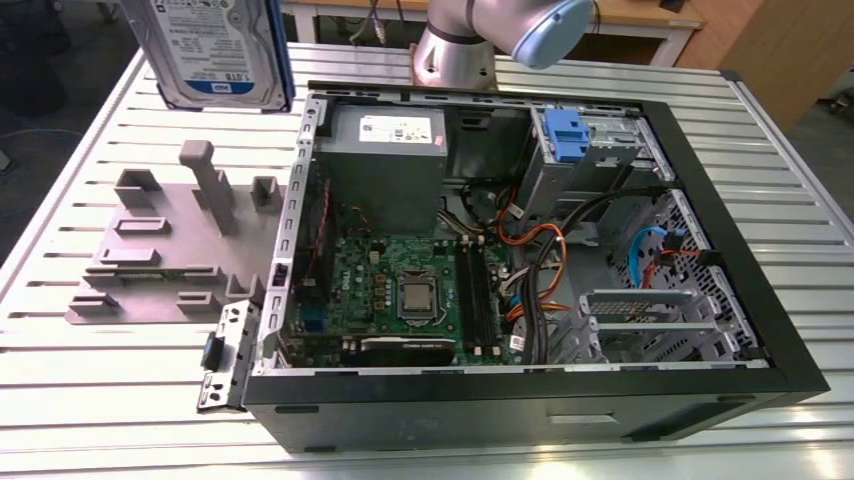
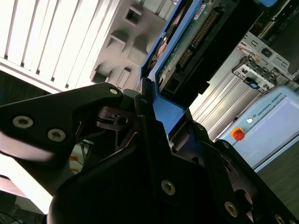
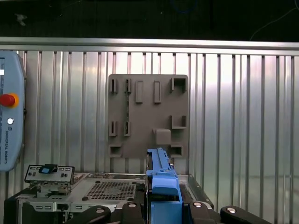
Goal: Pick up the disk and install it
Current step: 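Pick up the disk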
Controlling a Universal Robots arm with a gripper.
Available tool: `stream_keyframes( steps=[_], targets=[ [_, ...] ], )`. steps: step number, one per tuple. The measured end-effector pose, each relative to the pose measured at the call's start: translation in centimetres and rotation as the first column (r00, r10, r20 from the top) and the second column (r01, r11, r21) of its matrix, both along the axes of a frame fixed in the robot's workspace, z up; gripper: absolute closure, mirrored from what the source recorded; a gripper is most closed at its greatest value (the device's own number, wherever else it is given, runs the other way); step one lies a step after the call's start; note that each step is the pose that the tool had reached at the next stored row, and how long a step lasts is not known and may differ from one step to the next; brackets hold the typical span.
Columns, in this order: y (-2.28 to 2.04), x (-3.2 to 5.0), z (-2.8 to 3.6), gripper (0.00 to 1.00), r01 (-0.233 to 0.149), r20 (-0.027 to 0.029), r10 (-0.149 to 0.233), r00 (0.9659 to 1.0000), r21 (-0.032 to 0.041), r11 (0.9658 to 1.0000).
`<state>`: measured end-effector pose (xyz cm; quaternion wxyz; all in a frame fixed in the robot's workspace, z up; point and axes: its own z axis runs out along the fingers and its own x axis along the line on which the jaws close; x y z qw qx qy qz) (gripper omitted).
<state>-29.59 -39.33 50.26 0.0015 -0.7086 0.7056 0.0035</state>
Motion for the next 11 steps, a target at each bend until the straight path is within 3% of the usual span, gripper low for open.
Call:
stream_keyframes(
  steps=[11],
  targets=[
    [-0.07, 1.41, 0.0, 0.64, 0.0, 0.0, 0.0, 1.0, 0.0, 1.0]
  ],
)
